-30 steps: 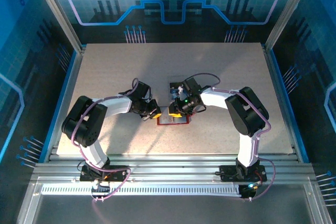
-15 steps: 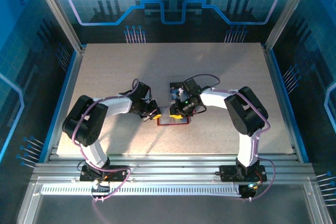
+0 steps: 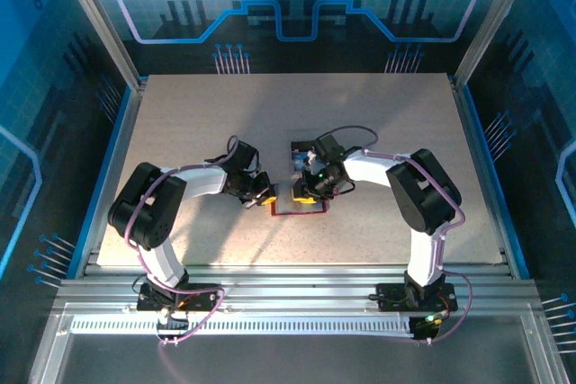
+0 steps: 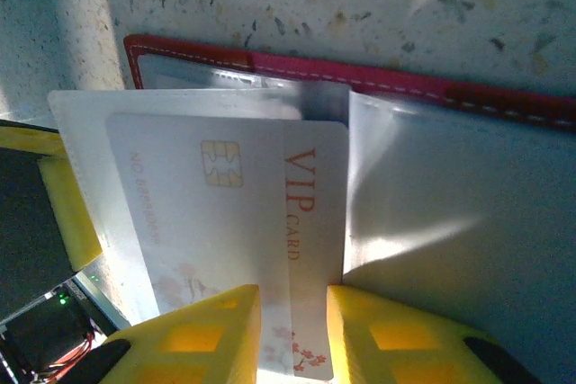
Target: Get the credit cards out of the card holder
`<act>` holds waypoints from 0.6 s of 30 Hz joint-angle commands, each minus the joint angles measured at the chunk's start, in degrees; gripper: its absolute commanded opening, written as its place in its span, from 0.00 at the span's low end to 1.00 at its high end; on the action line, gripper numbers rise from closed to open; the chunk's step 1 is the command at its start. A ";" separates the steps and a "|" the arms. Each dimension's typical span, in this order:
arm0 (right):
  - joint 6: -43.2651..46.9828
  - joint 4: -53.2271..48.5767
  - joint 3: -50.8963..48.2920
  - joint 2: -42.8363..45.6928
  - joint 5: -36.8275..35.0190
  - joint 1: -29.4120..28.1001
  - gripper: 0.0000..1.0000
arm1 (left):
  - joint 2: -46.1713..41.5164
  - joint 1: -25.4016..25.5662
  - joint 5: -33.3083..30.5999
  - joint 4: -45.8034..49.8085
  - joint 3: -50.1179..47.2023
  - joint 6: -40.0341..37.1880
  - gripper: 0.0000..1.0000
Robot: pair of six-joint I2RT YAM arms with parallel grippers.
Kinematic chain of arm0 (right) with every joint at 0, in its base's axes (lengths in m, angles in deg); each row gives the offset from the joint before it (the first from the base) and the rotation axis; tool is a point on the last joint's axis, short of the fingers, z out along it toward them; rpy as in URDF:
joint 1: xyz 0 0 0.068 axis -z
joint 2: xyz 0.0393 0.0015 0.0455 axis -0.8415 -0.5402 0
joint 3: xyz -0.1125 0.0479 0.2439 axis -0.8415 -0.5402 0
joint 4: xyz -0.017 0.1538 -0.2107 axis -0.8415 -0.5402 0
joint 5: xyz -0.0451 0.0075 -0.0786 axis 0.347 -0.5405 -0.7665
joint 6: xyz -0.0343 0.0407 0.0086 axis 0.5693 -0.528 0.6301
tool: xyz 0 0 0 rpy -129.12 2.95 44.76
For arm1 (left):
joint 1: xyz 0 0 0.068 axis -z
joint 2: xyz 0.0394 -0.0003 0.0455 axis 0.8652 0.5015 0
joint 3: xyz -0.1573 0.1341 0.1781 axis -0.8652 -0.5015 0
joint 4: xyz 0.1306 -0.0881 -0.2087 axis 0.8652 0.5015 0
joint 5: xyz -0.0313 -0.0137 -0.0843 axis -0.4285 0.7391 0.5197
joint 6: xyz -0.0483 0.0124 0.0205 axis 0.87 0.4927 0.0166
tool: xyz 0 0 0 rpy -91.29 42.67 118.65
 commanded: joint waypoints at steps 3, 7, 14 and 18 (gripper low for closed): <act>0.80 -2.36 0.75 1.68 -1.72 -0.65 0.29 | -1.28 -0.44 -0.45 3.24 0.82 -1.55 0.08; 0.09 -1.16 0.57 2.34 -0.55 -0.60 0.29 | -3.31 -0.39 -0.83 4.80 1.90 -1.71 0.08; -0.44 -0.36 0.57 2.43 0.55 -0.52 0.29 | -4.77 -0.23 -0.59 5.48 2.54 -1.22 0.08; -0.79 0.21 0.57 2.07 1.15 -0.46 0.29 | -3.51 0.25 0.65 4.43 2.63 -0.85 0.08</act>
